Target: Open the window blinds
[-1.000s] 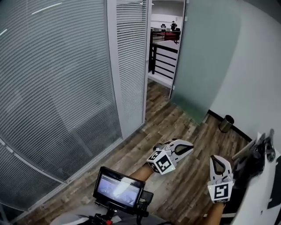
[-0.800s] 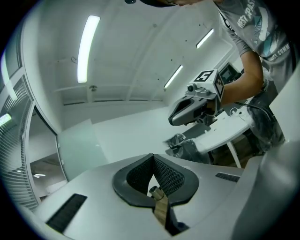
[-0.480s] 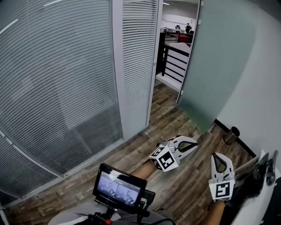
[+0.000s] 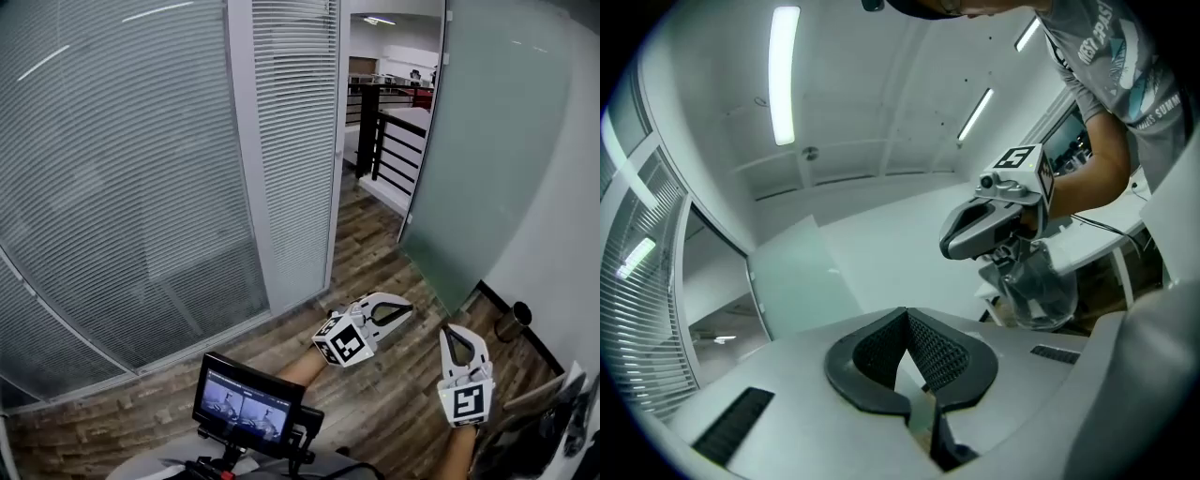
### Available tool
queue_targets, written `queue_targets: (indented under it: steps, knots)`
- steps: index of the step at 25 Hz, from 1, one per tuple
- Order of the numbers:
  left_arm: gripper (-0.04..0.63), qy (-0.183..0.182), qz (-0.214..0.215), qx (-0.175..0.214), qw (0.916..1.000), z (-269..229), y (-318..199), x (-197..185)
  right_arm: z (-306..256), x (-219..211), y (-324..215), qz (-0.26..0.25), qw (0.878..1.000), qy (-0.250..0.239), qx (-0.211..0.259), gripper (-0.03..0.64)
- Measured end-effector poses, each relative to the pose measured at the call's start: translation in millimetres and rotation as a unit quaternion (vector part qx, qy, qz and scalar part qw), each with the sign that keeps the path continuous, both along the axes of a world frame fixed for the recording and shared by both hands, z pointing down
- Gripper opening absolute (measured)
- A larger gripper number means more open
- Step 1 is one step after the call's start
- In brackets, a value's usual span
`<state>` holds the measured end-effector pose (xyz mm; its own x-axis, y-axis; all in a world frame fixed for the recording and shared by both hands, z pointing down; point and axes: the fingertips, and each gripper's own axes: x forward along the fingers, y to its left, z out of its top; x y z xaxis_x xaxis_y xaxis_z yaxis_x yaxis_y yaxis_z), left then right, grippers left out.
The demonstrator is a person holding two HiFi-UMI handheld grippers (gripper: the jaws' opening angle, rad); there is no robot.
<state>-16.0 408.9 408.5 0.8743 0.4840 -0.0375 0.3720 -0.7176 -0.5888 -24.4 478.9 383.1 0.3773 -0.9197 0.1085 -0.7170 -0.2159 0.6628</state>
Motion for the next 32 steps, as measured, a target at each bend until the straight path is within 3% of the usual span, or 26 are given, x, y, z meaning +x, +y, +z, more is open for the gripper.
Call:
queue_targets:
  steps: [7, 14, 25, 32]
  knots:
    - [0.000, 0.012, -0.050, 0.003, 0.9987, 8, 10, 52, 6, 65, 10, -0.051, 0.999, 0.004, 0.019, 0.003]
    - [0.000, 0.007, -0.079, 0.007, 0.9968, 9, -21, 79, 18, 99, -23, -0.083, 0.996, -0.009, 0.016, 0.003]
    - [0.000, -0.008, -0.079, -0.005, 0.9968, 30, -121, 166, 39, 188, -127, -0.081, 0.996, -0.029, 0.004, 0.003]
    - [0.000, -0.014, -0.071, 0.010, 0.9974, 35, -204, 221, 37, 241, -218, -0.079, 0.997, -0.025, 0.010, 0.003]
